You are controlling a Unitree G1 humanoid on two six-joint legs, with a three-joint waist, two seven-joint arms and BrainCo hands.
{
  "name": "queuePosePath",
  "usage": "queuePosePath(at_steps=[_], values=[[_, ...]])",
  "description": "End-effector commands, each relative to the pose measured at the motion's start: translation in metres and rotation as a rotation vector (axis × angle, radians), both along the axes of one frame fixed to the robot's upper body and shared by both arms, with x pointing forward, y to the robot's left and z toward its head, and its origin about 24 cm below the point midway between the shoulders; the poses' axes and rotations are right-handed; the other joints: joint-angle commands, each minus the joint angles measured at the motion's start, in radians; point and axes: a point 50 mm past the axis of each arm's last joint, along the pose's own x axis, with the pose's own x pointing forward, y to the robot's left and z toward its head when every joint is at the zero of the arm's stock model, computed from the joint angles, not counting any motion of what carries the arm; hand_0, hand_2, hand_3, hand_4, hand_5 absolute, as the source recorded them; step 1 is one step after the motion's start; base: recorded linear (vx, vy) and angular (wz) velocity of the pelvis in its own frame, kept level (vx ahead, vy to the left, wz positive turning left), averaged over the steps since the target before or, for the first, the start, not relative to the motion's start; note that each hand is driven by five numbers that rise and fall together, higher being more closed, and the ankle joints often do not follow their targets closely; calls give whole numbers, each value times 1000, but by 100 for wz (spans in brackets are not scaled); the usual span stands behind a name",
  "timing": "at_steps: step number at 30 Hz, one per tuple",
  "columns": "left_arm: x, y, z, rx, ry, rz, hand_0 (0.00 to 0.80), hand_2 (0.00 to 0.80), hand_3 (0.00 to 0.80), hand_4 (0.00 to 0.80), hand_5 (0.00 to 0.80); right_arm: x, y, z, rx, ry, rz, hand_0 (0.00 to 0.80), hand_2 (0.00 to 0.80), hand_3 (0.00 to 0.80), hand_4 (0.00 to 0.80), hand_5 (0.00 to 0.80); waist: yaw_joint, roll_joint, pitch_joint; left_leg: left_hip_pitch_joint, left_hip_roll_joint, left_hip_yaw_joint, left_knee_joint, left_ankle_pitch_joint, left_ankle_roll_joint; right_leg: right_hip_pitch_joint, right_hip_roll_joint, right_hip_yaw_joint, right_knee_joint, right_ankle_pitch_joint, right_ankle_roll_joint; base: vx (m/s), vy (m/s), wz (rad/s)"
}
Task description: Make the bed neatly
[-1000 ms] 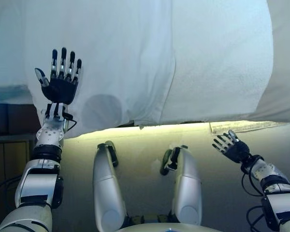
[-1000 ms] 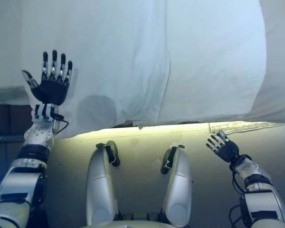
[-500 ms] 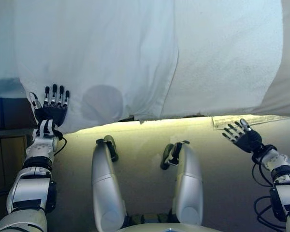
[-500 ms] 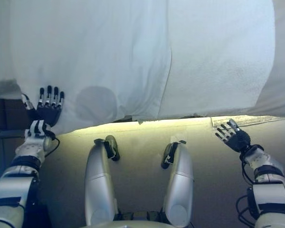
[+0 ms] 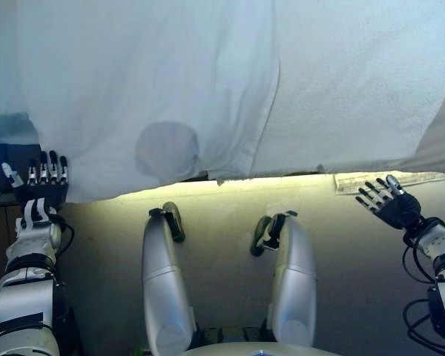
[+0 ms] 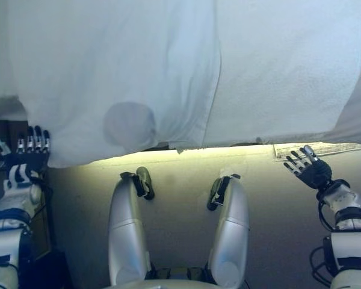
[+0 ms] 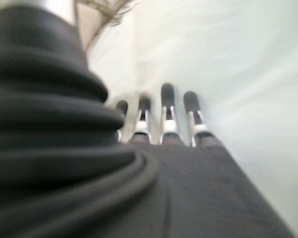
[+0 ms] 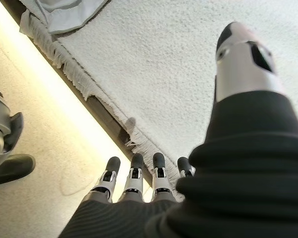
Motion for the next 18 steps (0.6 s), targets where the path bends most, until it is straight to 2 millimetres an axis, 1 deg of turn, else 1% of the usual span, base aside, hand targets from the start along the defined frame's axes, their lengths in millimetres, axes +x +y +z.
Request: queuePosePath(at_steps=[1, 5, 9, 12, 14, 18], values=[[-20, 18, -3, 7, 8, 68, 0, 0, 0, 0, 0, -23, -27, 2, 1, -6, -98, 0, 0, 0, 0, 0, 12, 13, -50, 54, 6, 8, 36, -160, -5, 0, -27, -6, -103, 80, 36, -32, 15, 0], [-22, 18, -3, 15, 5, 40, 0, 0, 0, 0, 0, -22, -29, 9, -13, -14, -98, 0, 0, 0, 0, 0, 13, 19, -53, 46, 7, 10, 32, -156, -6, -7, -30, -4, -100, 76, 34, -8, 5, 0], [-16, 6, -4, 33, -40, -50, 0, 0, 0, 0, 0, -18, -29, 13, -25, -12, -96, 0, 0, 0, 0, 0, 13, 18, -53, 26, 12, 6, 44, -157, -7, -24, -32, -1, -86, 73, 30, 0, 0, 0], [-6, -8, -9, 4, -50, -89, 0, 0, 0, 0, 0, -17, -25, 8, -11, -11, -94, 0, 0, 0, 0, 0, 15, 12, -52, 4, 13, -4, 64, -165, -6, -44, -36, 0, -70, 71, 32, -34, -23, 0], [-2, -17, -17, -26, -17, -96, 0, 0, 0, 0, 0, -16, -21, 3, 7, -14, -91, 0, 0, 0, 0, 0, 17, 6, -54, 0, 11, -5, 65, -167, -4, -48, -35, -4, -73, 72, 31, -26, -47, -1], [-2, -23, -28, -96, -9, -44, 0, 0, 0, 0, 0, -15, -13, -6, 30, -14, -80, 0, 0, 0, 0, 0, 15, -8, -60, 22, 14, 4, 43, -164, -4, -25, -25, -10, -99, 79, 31, 5, -32, 1]])
